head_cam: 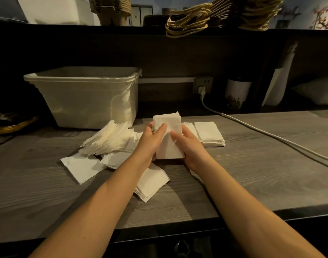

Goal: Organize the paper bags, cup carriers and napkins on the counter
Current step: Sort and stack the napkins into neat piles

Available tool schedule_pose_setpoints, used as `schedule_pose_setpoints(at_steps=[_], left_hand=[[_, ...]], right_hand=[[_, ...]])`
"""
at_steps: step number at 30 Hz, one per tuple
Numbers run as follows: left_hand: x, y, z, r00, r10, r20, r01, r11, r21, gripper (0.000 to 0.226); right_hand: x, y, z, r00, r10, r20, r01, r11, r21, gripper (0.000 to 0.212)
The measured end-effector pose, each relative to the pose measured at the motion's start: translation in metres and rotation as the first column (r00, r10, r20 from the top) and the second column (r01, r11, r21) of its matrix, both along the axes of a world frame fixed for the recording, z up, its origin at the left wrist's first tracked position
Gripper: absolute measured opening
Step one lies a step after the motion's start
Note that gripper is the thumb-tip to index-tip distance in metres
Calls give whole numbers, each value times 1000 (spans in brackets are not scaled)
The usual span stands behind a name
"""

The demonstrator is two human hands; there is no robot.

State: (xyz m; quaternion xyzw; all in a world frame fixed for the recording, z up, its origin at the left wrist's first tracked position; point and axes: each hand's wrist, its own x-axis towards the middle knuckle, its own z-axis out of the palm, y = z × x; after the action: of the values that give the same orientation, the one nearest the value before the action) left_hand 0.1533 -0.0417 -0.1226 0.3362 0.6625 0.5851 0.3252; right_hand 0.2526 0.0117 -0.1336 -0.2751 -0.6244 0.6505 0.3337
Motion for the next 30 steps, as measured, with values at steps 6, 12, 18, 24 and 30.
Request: schedule_pose_setpoints(at_steps=[6,12,18,24,30], left_hand=[[-2,-3,-1,1000,2,-25,-1,998,63,32],[4,-3,-3,994,-30,-108,45,989,141,10],[8,-4,-5,989,-60,-134,89,971,223,13],[6,-3,-5,993,-66,-102,91,959,267,20],[4,0,-10,976,-37,-217,95,960,265,18]], right_hand=[[0,-3,-1,994,-87,63,76,984,160,22],[3,-1,-1,989,-148,4,144,970,197,29],[5,-1,-1,983,-169,-76,182,960,213,27],[5,-2,2,985,-160,-71,173,950,258,29],[0,0,-5,985,-155,74,123,938,325,24]])
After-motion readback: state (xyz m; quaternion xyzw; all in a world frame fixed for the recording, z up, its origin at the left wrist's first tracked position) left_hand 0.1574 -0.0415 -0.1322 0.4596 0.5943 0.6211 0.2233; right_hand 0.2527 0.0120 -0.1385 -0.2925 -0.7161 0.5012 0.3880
